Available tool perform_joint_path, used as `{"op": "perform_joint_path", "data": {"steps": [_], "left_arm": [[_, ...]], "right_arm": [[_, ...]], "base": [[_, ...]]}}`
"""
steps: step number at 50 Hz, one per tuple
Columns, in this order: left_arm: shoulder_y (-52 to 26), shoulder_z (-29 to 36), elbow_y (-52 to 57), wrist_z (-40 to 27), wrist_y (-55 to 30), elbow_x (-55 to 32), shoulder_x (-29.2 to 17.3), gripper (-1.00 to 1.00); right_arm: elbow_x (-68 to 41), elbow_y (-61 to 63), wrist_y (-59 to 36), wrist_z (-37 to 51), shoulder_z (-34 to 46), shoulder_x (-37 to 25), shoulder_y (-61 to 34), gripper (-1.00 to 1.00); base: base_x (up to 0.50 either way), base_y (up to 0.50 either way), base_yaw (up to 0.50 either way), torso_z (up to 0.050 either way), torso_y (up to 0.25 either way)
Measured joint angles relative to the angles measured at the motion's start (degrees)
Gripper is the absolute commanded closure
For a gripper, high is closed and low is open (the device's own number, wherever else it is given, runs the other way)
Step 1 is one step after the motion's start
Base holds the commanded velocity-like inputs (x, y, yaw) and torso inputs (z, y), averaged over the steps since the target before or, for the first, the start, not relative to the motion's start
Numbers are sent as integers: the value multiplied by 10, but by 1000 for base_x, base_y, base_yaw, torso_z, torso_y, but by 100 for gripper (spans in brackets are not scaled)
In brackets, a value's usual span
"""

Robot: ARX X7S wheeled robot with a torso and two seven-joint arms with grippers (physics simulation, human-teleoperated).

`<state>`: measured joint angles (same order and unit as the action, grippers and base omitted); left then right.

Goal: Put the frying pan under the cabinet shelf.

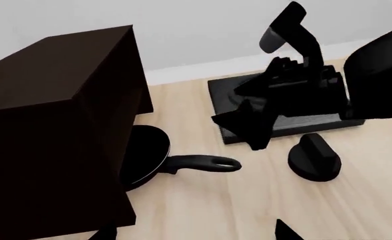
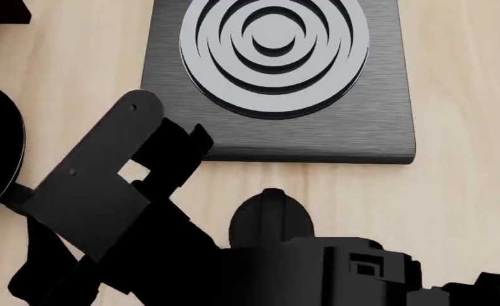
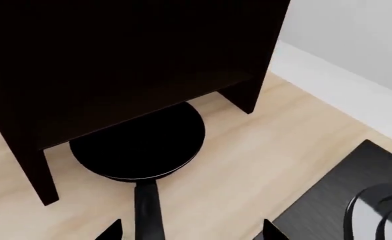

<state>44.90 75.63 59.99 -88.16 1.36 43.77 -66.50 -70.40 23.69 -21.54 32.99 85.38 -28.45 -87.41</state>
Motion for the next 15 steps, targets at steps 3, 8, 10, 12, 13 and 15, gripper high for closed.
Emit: {"op": "perform_joint_path", "data": {"steps": [3, 8, 10, 12, 13, 15], "left_arm": [[0, 12, 0, 0, -7, 12, 4, -100], [0, 30, 0, 0, -16, 29, 10, -100], [0, 34, 0, 0, -19, 34, 11, -100], [0, 35, 0, 1, -19, 35, 11, -100], [0, 33, 0, 1, -18, 33, 11, -100], [0, 28, 0, 1, -14, 29, 8, -100]], "right_arm": [[-6, 20, -4, 19, -2, -14, -1, -100], [-15, 53, -10, 52, -4, -40, 0, -100], [-19, 66, -12, 65, -5, -51, 1, -100], [-22, 79, -14, 79, -6, -62, 2, -100], [-24, 86, -14, 86, -6, -68, 4, -100], [-26, 100, -14, 101, -7, -80, 7, -100]], "base": [[0, 0, 0, 0, 0], [0, 0, 0, 0, 0], [0, 0, 0, 0, 0], [0, 0, 0, 0, 0], [0, 0, 0, 0, 0], [0, 0, 0, 0, 0]]}}
